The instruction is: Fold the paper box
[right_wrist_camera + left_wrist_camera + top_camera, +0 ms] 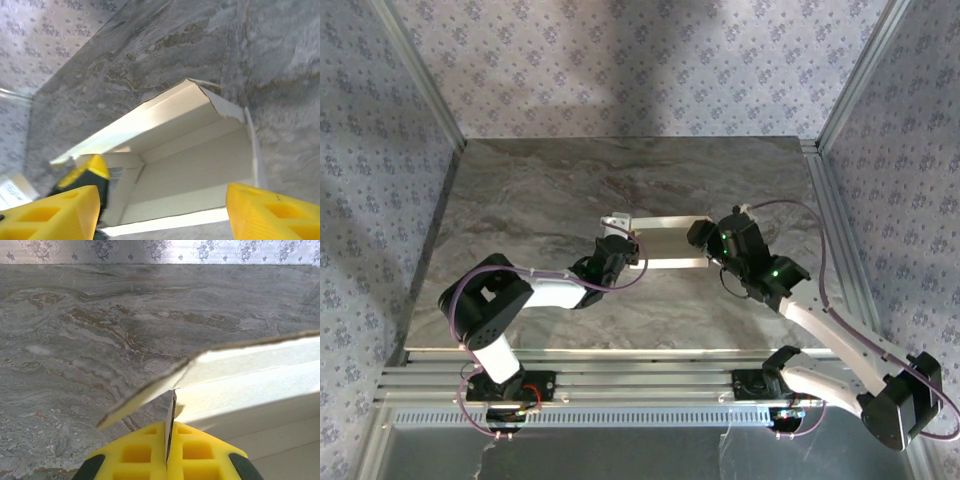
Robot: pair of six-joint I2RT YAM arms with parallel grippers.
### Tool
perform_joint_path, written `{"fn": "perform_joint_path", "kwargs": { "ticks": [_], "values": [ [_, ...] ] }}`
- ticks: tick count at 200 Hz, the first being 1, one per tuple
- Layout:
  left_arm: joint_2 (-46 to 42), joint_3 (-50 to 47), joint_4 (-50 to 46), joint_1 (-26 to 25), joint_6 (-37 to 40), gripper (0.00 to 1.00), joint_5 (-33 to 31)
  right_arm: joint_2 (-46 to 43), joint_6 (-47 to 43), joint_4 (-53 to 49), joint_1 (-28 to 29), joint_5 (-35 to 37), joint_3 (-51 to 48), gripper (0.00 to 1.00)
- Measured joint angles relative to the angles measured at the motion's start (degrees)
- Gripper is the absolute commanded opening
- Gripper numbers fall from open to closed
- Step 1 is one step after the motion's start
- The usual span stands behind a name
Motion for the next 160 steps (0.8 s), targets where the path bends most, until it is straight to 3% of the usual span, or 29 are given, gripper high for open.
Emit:
{"fn": "perform_joint_path", "kwargs": {
  "ticks": [76, 160],
  "values": [
    [-0.02, 1.18, -3.52, -2.89, -0.24, 0.00, -3.87, 14.01, 28.61, -4.42, -1.99, -8.04, 14.01, 0.69],
    [-0.07, 1.55, -4.81, -3.63, -0.22, 0.00, -5.18, 26.32, 37.73, -0.57, -3.65, -11.41, 16.33, 0.55]
  ]
}}
